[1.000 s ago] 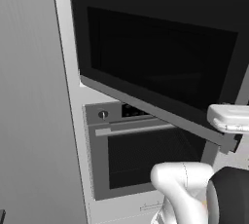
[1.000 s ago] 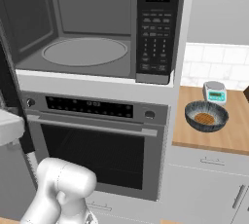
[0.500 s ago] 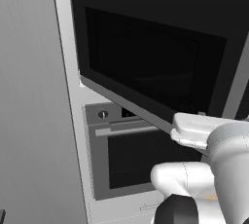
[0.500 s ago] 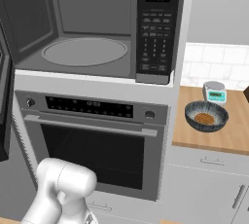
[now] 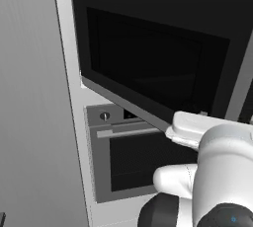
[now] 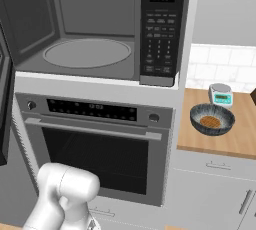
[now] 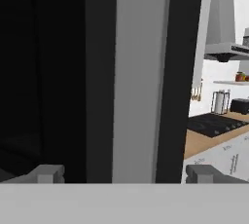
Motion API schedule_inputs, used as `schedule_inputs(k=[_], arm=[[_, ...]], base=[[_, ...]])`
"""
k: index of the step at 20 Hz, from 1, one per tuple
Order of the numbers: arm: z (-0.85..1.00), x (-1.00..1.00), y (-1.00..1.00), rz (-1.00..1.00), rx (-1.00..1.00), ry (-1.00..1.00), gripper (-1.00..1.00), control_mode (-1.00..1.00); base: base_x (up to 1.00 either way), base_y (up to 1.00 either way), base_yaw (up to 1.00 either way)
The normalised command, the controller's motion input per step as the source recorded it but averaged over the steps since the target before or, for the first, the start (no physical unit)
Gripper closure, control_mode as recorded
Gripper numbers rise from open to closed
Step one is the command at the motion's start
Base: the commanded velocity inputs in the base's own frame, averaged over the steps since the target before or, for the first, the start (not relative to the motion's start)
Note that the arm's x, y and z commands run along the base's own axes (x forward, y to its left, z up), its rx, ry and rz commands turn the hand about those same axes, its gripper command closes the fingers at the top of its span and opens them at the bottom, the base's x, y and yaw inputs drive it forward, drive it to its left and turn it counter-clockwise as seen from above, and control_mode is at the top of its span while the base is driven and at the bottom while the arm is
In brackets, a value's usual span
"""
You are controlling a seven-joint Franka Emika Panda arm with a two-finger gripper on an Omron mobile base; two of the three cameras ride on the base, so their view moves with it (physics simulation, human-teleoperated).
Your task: Open the microwave, place the bowl with waffle inside the microwave, then close the microwave door and turn it on.
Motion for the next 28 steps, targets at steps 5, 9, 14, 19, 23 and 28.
schedule_inputs(k=[5,9,14,19,23,28], arm=[[0.13,-0.62,0.00,0.00,-0.03,0.05,-1.00,-1.00],[0.08,-0.61,-0.01,0.06,0.00,0.00,-1.00,-1.00],[0.00,0.53,-0.53,0.35,0.22,0.15,-1.00,-1.00],[-0.10,0.58,-0.42,0.47,0.35,0.36,-1.00,-1.00],[-0.20,0.27,-0.29,0.60,0.35,0.23,-1.00,-1.00],[-0.25,-0.55,-0.34,0.72,0.33,-0.09,-1.00,-1.00]], base=[[0.00,0.00,0.00],[0.00,0.00,0.00],[0.00,0.00,0.00],[0.00,0.00,0.00],[0.00,0.00,0.00],[0.00,0.00,0.00]])
